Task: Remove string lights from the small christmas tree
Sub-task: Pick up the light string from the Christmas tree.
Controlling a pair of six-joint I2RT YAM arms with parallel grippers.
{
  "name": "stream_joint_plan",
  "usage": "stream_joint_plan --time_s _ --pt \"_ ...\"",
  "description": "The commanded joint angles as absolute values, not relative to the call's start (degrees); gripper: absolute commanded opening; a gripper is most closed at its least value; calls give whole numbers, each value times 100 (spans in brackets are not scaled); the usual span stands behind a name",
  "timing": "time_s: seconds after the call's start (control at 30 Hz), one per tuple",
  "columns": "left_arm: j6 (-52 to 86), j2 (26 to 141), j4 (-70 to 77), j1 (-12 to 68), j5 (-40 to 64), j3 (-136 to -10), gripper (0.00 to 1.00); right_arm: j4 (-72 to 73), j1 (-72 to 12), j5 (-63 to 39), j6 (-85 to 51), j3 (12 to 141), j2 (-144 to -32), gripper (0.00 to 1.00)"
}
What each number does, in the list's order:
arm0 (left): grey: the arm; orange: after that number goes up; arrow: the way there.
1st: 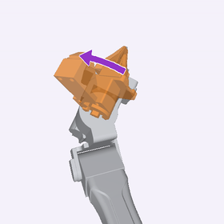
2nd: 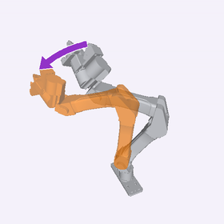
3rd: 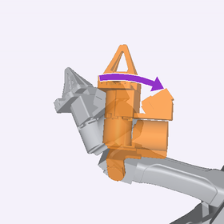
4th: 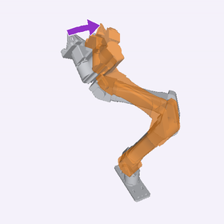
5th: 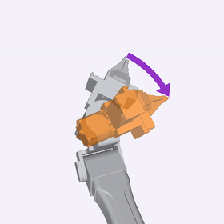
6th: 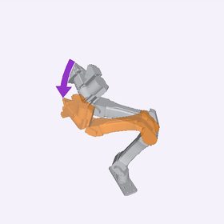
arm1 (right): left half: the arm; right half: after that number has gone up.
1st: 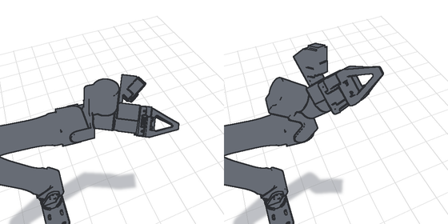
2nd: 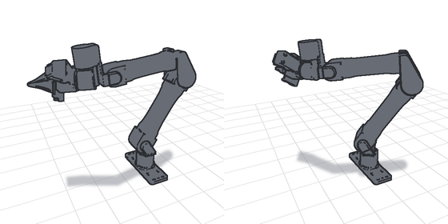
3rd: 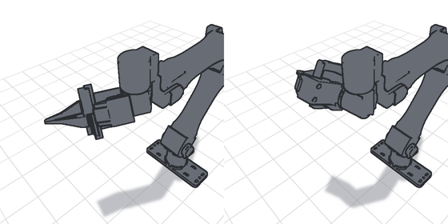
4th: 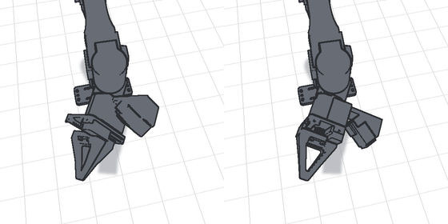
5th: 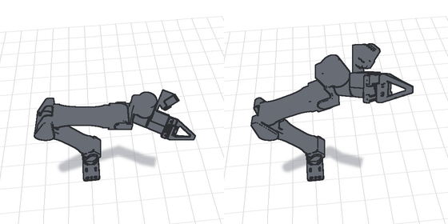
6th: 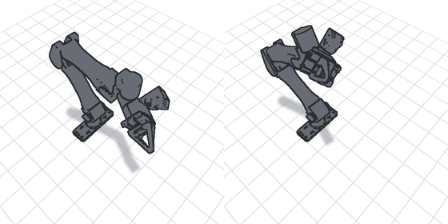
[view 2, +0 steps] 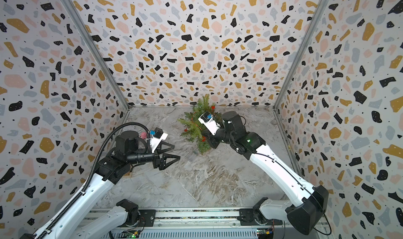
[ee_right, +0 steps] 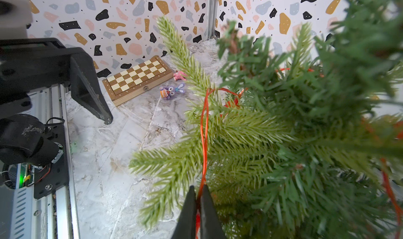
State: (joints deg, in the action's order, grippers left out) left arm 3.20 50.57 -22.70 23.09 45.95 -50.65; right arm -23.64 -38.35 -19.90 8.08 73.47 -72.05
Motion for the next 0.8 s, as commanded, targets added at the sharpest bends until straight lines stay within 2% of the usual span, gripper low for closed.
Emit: stream_joint_plan --time_s 0.0,0.5,0.77 --pt "345 5057 -2136 2322 4623 -5317 89 -2479 -3891 -2032 862 7633 -7060 5" --pt "444 5057 -2085 2320 4621 -5335 90 -2553 -3911 -1953 905 7861 -6903 0" --pt "1097 5005 -1794 2320 4641 -5572 90 -2567 -3977 -2073 974 8109 -6918 0"
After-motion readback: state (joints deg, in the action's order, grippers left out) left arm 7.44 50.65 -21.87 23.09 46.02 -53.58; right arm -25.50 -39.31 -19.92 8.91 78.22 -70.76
